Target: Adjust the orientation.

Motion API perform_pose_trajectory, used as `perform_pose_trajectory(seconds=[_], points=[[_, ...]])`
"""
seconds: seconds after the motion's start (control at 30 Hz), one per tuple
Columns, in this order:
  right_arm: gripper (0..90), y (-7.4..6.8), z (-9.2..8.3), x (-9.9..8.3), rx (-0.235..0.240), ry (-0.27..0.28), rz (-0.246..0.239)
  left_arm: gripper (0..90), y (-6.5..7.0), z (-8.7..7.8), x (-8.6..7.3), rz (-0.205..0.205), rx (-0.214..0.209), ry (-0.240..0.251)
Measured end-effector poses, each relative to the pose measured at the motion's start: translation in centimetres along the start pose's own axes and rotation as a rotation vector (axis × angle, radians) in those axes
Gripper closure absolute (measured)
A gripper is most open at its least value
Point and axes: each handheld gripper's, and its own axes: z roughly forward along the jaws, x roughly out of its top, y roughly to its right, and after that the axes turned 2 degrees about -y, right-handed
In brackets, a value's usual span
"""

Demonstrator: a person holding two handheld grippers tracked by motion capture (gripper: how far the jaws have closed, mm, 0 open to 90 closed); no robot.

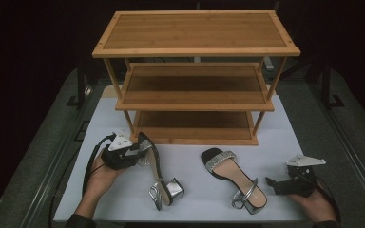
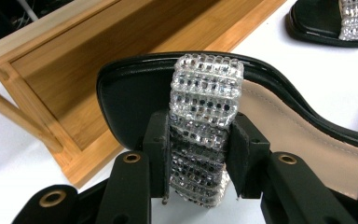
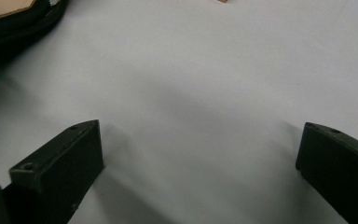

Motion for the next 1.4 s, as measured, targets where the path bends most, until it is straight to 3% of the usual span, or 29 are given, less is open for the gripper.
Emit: perform_pose_trajectory(seconds=[0.57, 1.0, 1.2, 1.33, 1.4], points=[[0.0, 0.0, 0.0, 0.0, 0.001, 0.0, 0.001, 65.4, -0.5, 4.1, 2.3, -0.055, -0.045, 0.004], [0.0, 0.0, 0.0, 0.0, 0.001, 0.0, 0.001, 65.9, -0.4, 7.8, 2.8, -0.057, -0.051, -0.055], [0.0, 0.0, 0.0, 0.0, 0.001, 0.001, 0.001, 58.1, -0.4, 7.5, 2.8, -0.089, -0.063, -0.041], [0.0, 0.0, 0.0, 0.0, 0.001, 0.001, 0.001, 51.7, -0.2, 6.1, 3.4, -0.129, -0.08, 0.007], [0.0, 0.0, 0.0, 0.0, 0.001, 0.001, 0.001, 50.4, 0.2, 5.4, 3.7, -0.121, -0.104, 0.016]])
